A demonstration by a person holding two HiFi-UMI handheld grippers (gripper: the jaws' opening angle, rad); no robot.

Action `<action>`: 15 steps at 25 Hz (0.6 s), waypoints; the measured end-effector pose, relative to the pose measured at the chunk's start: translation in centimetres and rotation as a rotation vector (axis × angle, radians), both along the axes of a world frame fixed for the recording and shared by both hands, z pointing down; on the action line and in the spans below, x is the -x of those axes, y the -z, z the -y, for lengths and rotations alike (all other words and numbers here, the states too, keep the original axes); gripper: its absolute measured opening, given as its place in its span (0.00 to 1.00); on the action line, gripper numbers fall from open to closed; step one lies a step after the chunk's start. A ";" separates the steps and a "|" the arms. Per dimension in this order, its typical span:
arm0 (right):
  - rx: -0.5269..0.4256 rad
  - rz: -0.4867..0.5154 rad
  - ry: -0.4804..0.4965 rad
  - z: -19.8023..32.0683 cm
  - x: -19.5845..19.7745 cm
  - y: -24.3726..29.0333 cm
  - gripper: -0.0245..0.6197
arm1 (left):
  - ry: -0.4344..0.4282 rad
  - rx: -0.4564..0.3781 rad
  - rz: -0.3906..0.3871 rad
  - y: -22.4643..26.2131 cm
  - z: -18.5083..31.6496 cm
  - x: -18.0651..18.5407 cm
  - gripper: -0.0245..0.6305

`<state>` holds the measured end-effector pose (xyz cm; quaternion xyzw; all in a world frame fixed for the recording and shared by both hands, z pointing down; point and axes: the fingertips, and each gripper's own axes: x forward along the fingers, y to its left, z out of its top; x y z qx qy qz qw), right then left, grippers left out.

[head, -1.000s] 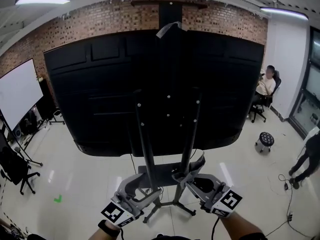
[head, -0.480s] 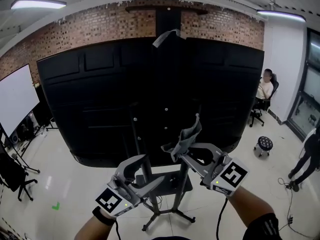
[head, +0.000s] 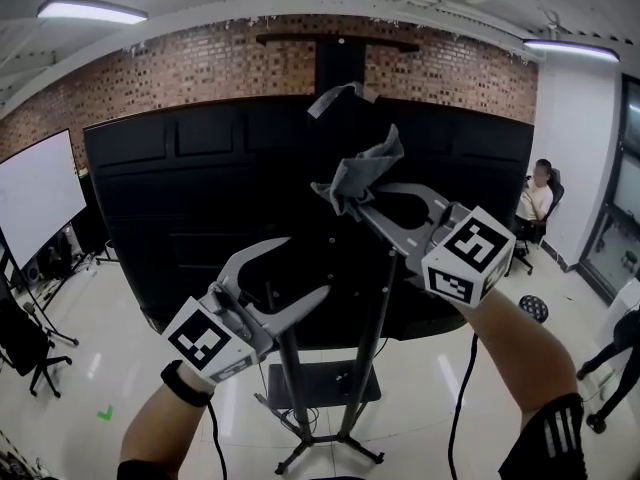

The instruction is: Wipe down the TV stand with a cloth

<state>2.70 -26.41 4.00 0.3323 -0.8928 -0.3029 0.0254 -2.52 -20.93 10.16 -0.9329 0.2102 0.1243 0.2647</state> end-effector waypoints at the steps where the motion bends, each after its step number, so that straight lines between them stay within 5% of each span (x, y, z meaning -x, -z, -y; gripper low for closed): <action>1: -0.009 -0.009 -0.015 0.7 0.0 1.5 0.07 | 0.003 -0.002 0.004 0.9 0.3 0.0 0.49; 15: -0.014 -0.112 -0.218 8.4 0.5 16.6 0.07 | 0.049 0.010 -0.020 12.2 4.4 0.9 0.49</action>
